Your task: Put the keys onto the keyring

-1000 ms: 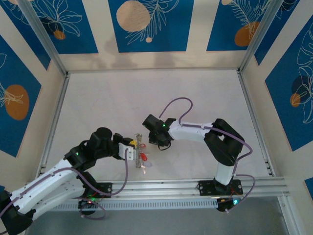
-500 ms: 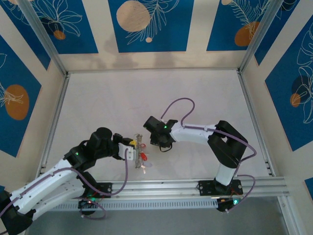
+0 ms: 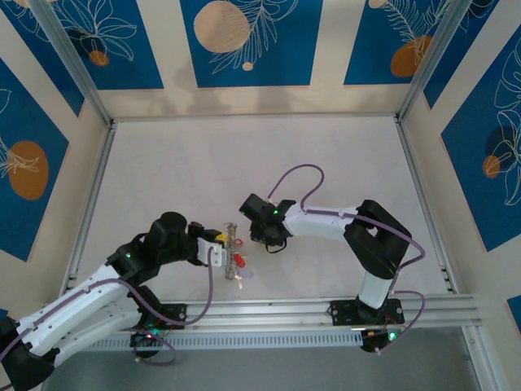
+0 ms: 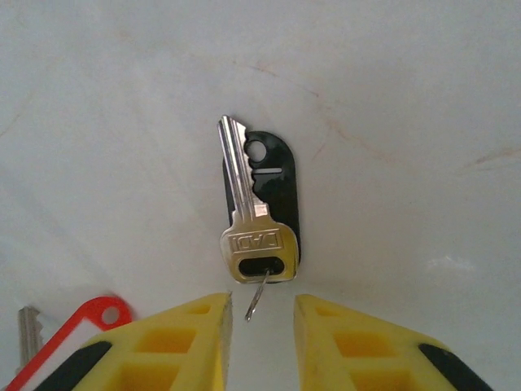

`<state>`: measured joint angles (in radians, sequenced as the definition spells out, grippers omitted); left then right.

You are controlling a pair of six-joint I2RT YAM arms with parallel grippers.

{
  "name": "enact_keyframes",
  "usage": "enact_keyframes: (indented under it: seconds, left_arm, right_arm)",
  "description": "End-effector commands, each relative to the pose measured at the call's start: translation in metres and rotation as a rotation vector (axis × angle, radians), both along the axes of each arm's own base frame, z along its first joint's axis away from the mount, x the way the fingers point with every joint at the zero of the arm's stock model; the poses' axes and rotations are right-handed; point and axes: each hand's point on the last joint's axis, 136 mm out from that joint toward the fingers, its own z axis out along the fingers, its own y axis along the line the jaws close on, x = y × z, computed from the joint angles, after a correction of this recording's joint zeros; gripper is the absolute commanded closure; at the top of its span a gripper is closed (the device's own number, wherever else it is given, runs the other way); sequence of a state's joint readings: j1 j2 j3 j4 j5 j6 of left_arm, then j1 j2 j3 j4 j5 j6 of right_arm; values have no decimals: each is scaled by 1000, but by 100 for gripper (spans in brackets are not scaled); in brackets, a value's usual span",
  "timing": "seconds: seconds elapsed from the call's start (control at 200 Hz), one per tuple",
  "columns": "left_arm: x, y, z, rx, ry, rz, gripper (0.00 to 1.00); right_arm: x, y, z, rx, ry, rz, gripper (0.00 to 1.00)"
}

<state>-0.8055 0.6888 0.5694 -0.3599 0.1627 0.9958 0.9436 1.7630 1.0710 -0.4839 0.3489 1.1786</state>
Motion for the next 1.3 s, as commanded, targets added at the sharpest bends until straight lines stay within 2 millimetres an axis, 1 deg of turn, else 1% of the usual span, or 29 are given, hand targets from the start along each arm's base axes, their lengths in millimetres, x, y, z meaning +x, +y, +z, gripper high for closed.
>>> enact_keyframes:
  seconds: [0.0, 0.075, 0.115, 0.22, 0.3, 0.42, 0.435, 0.445, 0.46, 0.555, 0.655, 0.685, 0.825, 0.9, 0.955, 1.065, 1.15, 1.23, 1.29]
  left_arm:
    - [2, -4, 23, -51, -27, 0, 100]
    - [2, -4, 22, -49, -29, -1, 100]
    - [2, -4, 22, -49, -29, 2, 100]
    - [2, -4, 22, -49, -28, 1, 100]
    - [2, -3, 22, -48, -29, 3, 100]
    - [1, -3, 23, -49, -31, 3, 100]
    - [1, -3, 23, -49, -31, 2, 100]
    - [1, -3, 23, -48, -31, 2, 100]
    - [2, -3, 23, -49, -31, 3, 100]
    - [1, -3, 22, -47, -28, 1, 100]
    - [1, -3, 23, -48, -29, 1, 100]
    - [1, -3, 24, -49, -30, 1, 100]
    - [1, -2, 24, -52, -32, 1, 100]
    - [0, -3, 24, -53, -28, -3, 100]
    - [-2, -4, 25, -57, -23, -11, 100]
    - [-4, -5, 24, -59, -13, -22, 100]
    - [-1, -6, 27, -75, -19, -9, 100]
    - [-1, -7, 31, -95, -21, -9, 100]
    - [-3, -8, 32, -107, -17, -18, 100]
  right_arm:
    - [-2, -1, -8, -9, 42, -18, 72]
    - [-2, -1, -11, -10, 52, -21, 74]
    - [-2, -1, -11, -11, 50, -22, 76]
    - [-1, -1, -10, -15, 47, -18, 77]
    - [-1, -1, -10, -16, 45, -19, 80]
    - [1, -3, -9, -45, 19, -9, 81]
    - [1, -4, -9, -51, 15, -7, 83]
    - [2, -4, -9, -57, 10, -4, 86]
    - [2, -4, -9, -63, 5, 1, 88]
    - [1, -2, -11, -85, -2, 18, 92]
    - [2, 0, -6, -104, -26, 36, 96]
    - [3, 0, -4, -112, -38, 43, 100]
    - [5, 6, 12, -112, -108, 110, 100]
    - [4, 17, 24, -64, -168, 249, 100]
    - [2, 21, 36, -34, -230, 363, 100]
    - [0, 12, 56, -6, -366, 472, 100]
    - [-10, 16, 74, 125, -486, 603, 100]
    - [-16, 11, 95, 225, -609, 675, 100]
    - [-20, 6, 111, 260, -721, 738, 100]
